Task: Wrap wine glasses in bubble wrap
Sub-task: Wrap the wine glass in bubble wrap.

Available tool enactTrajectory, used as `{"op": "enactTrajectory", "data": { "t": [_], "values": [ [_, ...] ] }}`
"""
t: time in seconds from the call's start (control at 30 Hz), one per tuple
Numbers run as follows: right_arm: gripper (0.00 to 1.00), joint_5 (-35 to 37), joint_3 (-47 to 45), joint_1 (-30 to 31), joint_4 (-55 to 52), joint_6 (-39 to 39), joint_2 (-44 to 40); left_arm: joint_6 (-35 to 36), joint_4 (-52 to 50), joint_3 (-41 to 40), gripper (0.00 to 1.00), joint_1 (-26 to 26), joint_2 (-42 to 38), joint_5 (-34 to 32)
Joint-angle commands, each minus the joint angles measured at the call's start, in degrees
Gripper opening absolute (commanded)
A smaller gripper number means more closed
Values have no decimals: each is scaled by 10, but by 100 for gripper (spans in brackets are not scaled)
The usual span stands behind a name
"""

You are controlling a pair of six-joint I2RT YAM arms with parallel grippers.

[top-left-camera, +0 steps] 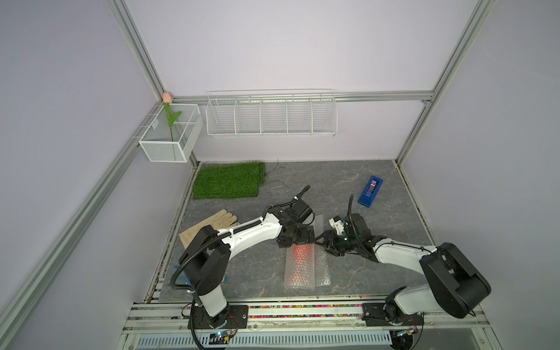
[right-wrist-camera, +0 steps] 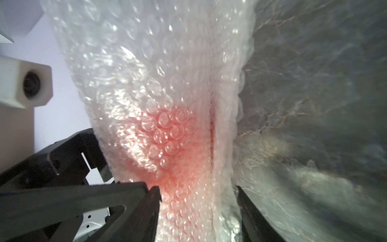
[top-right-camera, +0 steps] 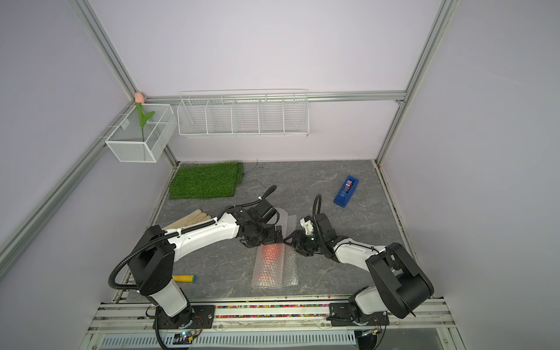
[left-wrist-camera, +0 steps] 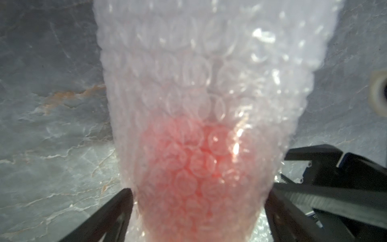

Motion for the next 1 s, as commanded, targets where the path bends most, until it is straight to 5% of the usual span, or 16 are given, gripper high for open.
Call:
{"op": "enactTrajectory", "data": {
  "t": [0.0,0.97],
  "values": [
    [58,-5,0,2,25,12,-13,-15,2,-18,98,-3,-21,12],
    [58,22,28,30,-51,11,-66,-90,109,-103,99,-52,-74,20]
  ]
}}
